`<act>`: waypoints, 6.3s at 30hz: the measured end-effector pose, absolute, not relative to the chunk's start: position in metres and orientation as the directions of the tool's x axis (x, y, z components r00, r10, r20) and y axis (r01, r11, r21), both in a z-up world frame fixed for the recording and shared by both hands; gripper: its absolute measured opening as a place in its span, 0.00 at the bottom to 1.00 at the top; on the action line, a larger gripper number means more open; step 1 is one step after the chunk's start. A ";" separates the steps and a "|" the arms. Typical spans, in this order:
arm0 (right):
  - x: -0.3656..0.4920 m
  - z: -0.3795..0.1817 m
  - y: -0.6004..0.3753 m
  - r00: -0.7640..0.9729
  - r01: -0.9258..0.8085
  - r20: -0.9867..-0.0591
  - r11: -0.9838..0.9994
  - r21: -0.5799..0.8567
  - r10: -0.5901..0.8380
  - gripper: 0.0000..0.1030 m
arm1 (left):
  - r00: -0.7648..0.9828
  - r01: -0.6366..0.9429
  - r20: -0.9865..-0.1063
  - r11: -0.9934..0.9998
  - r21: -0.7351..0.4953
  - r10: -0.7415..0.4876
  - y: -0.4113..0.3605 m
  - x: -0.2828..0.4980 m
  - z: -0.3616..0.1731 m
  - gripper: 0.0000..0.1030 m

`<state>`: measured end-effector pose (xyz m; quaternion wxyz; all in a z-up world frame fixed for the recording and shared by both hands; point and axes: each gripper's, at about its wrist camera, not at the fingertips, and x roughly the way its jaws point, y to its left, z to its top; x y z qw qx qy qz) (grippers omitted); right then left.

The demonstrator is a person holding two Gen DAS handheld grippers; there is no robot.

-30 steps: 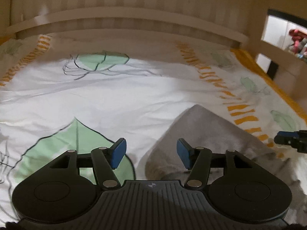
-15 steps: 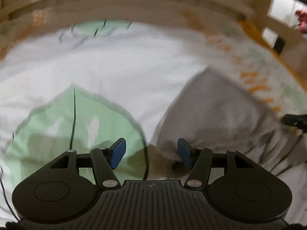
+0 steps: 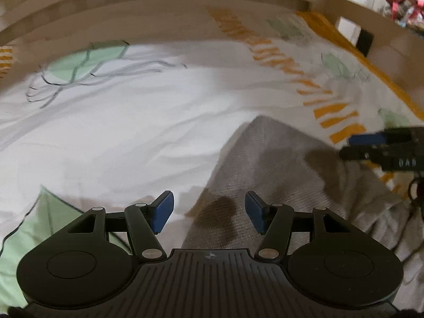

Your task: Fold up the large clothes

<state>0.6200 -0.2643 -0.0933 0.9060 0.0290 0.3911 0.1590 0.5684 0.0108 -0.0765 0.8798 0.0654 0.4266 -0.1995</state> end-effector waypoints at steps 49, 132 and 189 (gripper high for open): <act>0.316 -0.060 -0.221 0.590 -0.713 -0.649 0.687 -0.141 0.480 0.11 | 0.513 0.801 -0.647 0.586 0.124 -0.564 0.040 0.259 -0.071 0.07; 0.268 -0.058 -0.166 0.693 -0.218 -0.665 0.961 0.172 0.277 0.87 | 0.674 0.131 -0.676 0.948 -0.289 -0.299 0.074 0.191 -0.046 0.94; 0.103 -0.092 -0.266 0.545 0.149 -0.727 0.806 0.574 0.417 1.00 | 0.578 0.082 -0.696 0.879 -0.470 -0.426 0.102 0.091 -0.103 0.07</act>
